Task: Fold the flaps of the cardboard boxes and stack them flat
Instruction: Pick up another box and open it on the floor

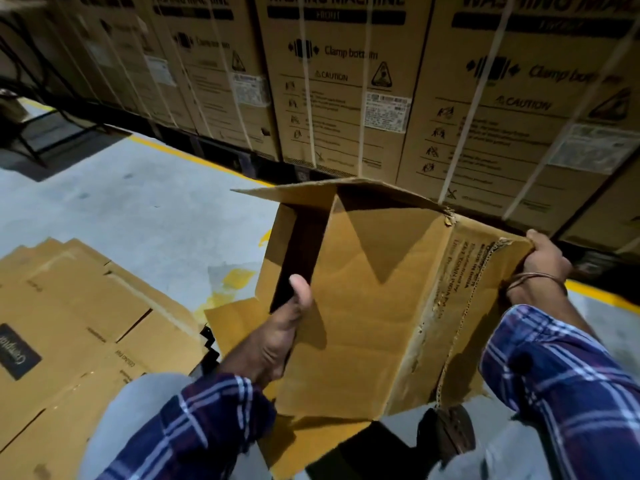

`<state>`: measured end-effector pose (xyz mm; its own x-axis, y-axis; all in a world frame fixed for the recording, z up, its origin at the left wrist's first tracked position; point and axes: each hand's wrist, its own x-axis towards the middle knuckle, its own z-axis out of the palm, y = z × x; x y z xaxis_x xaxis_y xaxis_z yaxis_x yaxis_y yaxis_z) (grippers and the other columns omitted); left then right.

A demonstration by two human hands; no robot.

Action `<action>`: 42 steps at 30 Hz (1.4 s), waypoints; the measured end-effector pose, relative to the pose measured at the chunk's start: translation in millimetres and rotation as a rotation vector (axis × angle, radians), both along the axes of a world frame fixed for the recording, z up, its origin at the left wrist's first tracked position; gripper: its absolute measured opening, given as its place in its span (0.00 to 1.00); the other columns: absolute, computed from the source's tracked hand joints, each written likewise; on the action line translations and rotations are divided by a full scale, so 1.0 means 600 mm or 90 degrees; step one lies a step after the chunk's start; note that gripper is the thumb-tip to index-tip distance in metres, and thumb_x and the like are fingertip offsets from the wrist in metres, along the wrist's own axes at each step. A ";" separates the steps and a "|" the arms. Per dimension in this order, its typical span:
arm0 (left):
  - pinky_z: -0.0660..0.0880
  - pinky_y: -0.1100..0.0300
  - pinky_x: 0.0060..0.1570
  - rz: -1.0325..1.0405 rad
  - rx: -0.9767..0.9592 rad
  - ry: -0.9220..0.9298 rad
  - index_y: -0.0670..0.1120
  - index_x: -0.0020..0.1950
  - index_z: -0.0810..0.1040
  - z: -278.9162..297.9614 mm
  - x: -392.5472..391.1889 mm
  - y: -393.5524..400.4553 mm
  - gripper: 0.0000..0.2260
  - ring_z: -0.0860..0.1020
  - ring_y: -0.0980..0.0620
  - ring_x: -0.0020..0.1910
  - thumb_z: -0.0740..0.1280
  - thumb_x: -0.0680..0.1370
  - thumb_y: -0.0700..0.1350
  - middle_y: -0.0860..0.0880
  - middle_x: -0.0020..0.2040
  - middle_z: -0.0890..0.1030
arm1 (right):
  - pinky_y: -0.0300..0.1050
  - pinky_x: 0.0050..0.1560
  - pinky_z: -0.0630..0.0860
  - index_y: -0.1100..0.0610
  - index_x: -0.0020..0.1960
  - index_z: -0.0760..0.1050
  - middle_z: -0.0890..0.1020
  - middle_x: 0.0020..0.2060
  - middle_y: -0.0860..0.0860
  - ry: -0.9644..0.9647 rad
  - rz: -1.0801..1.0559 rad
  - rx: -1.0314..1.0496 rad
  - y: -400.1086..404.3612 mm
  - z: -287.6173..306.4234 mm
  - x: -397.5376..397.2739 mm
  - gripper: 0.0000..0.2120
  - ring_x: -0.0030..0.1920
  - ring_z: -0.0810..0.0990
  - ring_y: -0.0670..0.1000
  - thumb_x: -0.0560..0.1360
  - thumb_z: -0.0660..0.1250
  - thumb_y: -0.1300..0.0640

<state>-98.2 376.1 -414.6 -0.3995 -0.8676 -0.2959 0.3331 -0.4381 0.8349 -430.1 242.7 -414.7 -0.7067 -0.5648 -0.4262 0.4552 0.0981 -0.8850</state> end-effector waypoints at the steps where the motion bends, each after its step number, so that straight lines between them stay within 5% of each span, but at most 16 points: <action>1: 0.75 0.43 0.54 -0.054 -0.016 0.022 0.47 0.70 0.80 0.006 -0.015 0.003 0.51 0.77 0.38 0.63 0.68 0.60 0.81 0.38 0.65 0.79 | 0.47 0.53 0.83 0.52 0.43 0.75 0.79 0.38 0.48 -0.005 -0.008 -0.014 -0.001 -0.004 -0.005 0.08 0.37 0.79 0.47 0.75 0.72 0.51; 2: 0.71 0.44 0.51 -0.109 -0.025 0.035 0.45 0.70 0.79 0.005 -0.029 0.003 0.52 0.75 0.38 0.60 0.62 0.62 0.83 0.38 0.64 0.78 | 0.44 0.53 0.83 0.53 0.47 0.78 0.78 0.38 0.47 0.002 -0.015 -0.023 -0.006 -0.011 -0.014 0.08 0.36 0.78 0.46 0.76 0.71 0.49; 5: 0.70 0.45 0.63 -0.268 -0.125 0.042 0.36 0.68 0.74 0.004 -0.077 0.007 0.45 0.74 0.39 0.60 0.58 0.74 0.76 0.38 0.61 0.77 | 0.27 0.43 0.71 0.58 0.66 0.78 0.76 0.42 0.41 -0.030 0.067 -0.077 -0.035 -0.036 -0.042 0.38 0.36 0.70 0.39 0.75 0.61 0.27; 8: 0.74 0.50 0.52 -0.253 -0.140 -0.025 0.38 0.59 0.79 -0.013 -0.106 0.004 0.25 0.80 0.44 0.48 0.68 0.79 0.60 0.41 0.49 0.83 | 0.38 0.44 0.74 0.56 0.57 0.81 0.83 0.50 0.50 0.002 0.102 -0.037 -0.024 -0.028 -0.045 0.14 0.37 0.76 0.49 0.78 0.70 0.47; 10: 0.76 0.50 0.47 -0.154 -0.138 -0.108 0.37 0.50 0.82 -0.035 -0.100 -0.016 0.20 0.82 0.46 0.38 0.70 0.80 0.56 0.42 0.40 0.84 | 0.39 0.39 0.78 0.54 0.46 0.80 0.82 0.36 0.48 0.002 0.126 -0.010 -0.026 -0.027 -0.038 0.04 0.29 0.78 0.48 0.77 0.71 0.54; 15: 0.73 0.51 0.36 -0.136 -0.523 -0.546 0.52 0.37 0.80 -0.070 -0.063 -0.049 0.17 0.78 0.48 0.34 0.67 0.83 0.57 0.52 0.34 0.79 | 0.43 0.34 0.81 0.55 0.38 0.77 0.80 0.26 0.47 -0.011 0.156 -0.035 -0.027 -0.021 -0.051 0.10 0.26 0.80 0.48 0.74 0.73 0.53; 18: 0.73 0.53 0.54 -0.061 -0.689 -0.721 0.48 0.53 0.82 -0.104 -0.055 -0.050 0.14 0.79 0.49 0.52 0.64 0.81 0.57 0.48 0.51 0.84 | 0.52 0.49 0.84 0.53 0.42 0.80 0.83 0.37 0.50 -0.043 0.165 -0.037 -0.030 -0.036 -0.073 0.12 0.37 0.85 0.52 0.66 0.76 0.47; 22: 0.72 0.53 0.31 0.175 -0.371 -0.517 0.44 0.32 0.73 -0.120 -0.047 -0.076 0.09 0.75 0.51 0.29 0.70 0.71 0.41 0.49 0.30 0.77 | 0.41 0.34 0.80 0.53 0.37 0.74 0.78 0.28 0.47 -0.052 0.211 -0.012 -0.024 -0.040 -0.068 0.12 0.26 0.79 0.48 0.72 0.72 0.46; 23: 0.78 0.48 0.36 0.233 -0.297 -0.445 0.44 0.39 0.79 -0.105 -0.044 -0.078 0.03 0.82 0.49 0.37 0.71 0.71 0.42 0.48 0.38 0.83 | 0.38 0.30 0.78 0.53 0.37 0.74 0.77 0.25 0.47 -0.053 0.223 0.001 -0.020 -0.039 -0.059 0.13 0.24 0.77 0.48 0.74 0.71 0.47; 26: 0.82 0.43 0.46 0.347 -0.141 -0.252 0.42 0.60 0.80 -0.091 -0.037 -0.079 0.23 0.84 0.39 0.51 0.74 0.69 0.52 0.41 0.52 0.85 | 0.41 0.33 0.79 0.55 0.35 0.75 0.77 0.24 0.48 -0.025 0.277 0.034 -0.018 -0.048 -0.043 0.15 0.24 0.77 0.50 0.75 0.72 0.48; 30: 0.81 0.47 0.48 0.336 0.072 -0.011 0.39 0.53 0.85 -0.045 -0.047 -0.071 0.14 0.83 0.33 0.54 0.69 0.79 0.49 0.33 0.56 0.83 | 0.53 0.48 0.78 0.59 0.37 0.84 0.83 0.33 0.53 0.091 0.333 0.066 -0.037 -0.082 -0.040 0.20 0.36 0.81 0.56 0.62 0.78 0.41; 33: 0.80 0.48 0.55 0.248 0.155 0.202 0.40 0.35 0.87 -0.026 -0.052 -0.068 0.24 0.84 0.41 0.44 0.64 0.79 0.55 0.41 0.44 0.87 | 0.51 0.51 0.74 0.59 0.43 0.85 0.84 0.40 0.55 0.220 0.414 0.090 -0.034 -0.083 -0.016 0.20 0.44 0.80 0.56 0.66 0.78 0.42; 35: 0.77 0.42 0.60 0.234 0.141 0.228 0.41 0.41 0.88 -0.016 -0.060 -0.059 0.18 0.84 0.40 0.48 0.80 0.65 0.56 0.40 0.44 0.87 | 0.49 0.50 0.72 0.59 0.45 0.84 0.82 0.42 0.55 0.305 0.487 0.119 -0.029 -0.071 0.005 0.15 0.45 0.78 0.55 0.74 0.74 0.46; 37: 0.76 0.37 0.61 0.266 0.133 0.226 0.45 0.58 0.85 -0.033 -0.063 -0.051 0.25 0.83 0.41 0.57 0.78 0.67 0.57 0.42 0.53 0.87 | 0.49 0.49 0.71 0.60 0.46 0.83 0.81 0.43 0.56 0.395 0.599 0.158 -0.027 -0.069 0.013 0.20 0.44 0.78 0.56 0.75 0.72 0.41; 39: 0.71 0.31 0.67 0.287 0.150 0.202 0.48 0.69 0.77 -0.047 -0.063 -0.053 0.28 0.79 0.39 0.65 0.75 0.73 0.58 0.43 0.63 0.84 | 0.52 0.50 0.74 0.59 0.49 0.83 0.82 0.45 0.55 0.510 0.718 0.226 -0.022 -0.065 0.017 0.34 0.47 0.80 0.56 0.68 0.70 0.27; 42: 0.70 0.32 0.68 0.296 0.141 0.144 0.53 0.66 0.79 -0.056 -0.061 -0.062 0.30 0.80 0.40 0.65 0.79 0.66 0.61 0.48 0.65 0.83 | 0.52 0.45 0.72 0.57 0.43 0.80 0.82 0.42 0.54 0.620 0.818 0.282 -0.012 -0.049 0.023 0.49 0.45 0.81 0.56 0.50 0.63 0.13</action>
<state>-134.9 339.2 -448.3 -0.0649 -0.8948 -0.4418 0.6928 -0.3591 0.6254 -416.5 235.6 -444.0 0.0102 -0.9119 -0.4102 -0.7800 0.2494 -0.5739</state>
